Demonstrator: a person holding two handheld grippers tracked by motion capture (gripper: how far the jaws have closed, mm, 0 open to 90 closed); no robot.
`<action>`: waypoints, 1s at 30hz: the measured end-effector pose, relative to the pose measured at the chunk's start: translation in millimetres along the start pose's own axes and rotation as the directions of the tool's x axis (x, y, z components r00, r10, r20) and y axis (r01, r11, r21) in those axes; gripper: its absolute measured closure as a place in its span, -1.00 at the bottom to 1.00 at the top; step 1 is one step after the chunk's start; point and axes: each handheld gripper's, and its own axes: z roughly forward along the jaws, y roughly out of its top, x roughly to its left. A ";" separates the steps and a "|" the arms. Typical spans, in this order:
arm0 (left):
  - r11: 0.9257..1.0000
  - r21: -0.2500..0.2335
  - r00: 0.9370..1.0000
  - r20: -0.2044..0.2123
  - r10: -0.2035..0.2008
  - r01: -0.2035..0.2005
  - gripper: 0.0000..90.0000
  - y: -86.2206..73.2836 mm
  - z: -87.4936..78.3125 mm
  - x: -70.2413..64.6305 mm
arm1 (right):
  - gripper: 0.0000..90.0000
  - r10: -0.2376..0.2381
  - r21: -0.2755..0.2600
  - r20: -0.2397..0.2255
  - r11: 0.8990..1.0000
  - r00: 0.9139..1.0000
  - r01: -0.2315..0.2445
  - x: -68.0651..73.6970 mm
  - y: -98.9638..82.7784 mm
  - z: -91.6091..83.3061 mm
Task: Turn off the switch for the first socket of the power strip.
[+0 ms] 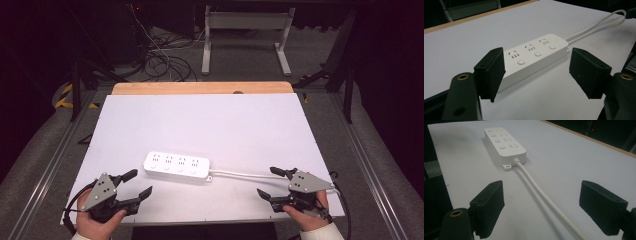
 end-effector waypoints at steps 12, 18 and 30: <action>0.999 0.043 0.999 0.052 0.014 -0.016 -0.25 24.5 15.1 -4.7 | -0.54 0.006 0.001 -0.007 1.000 1.000 -0.006 -0.2 -0.6 0.1; 0.998 0.050 0.996 0.077 0.035 -0.038 -0.25 37.4 25.3 -8.7 | -0.54 0.007 -0.001 -0.009 1.000 1.000 -0.007 0.0 -0.6 0.1; 0.996 0.057 0.989 0.131 0.061 -0.069 -0.25 59.0 47.3 -13.9 | -0.54 0.008 -0.002 -0.014 1.000 1.000 -0.008 0.0 -0.7 0.1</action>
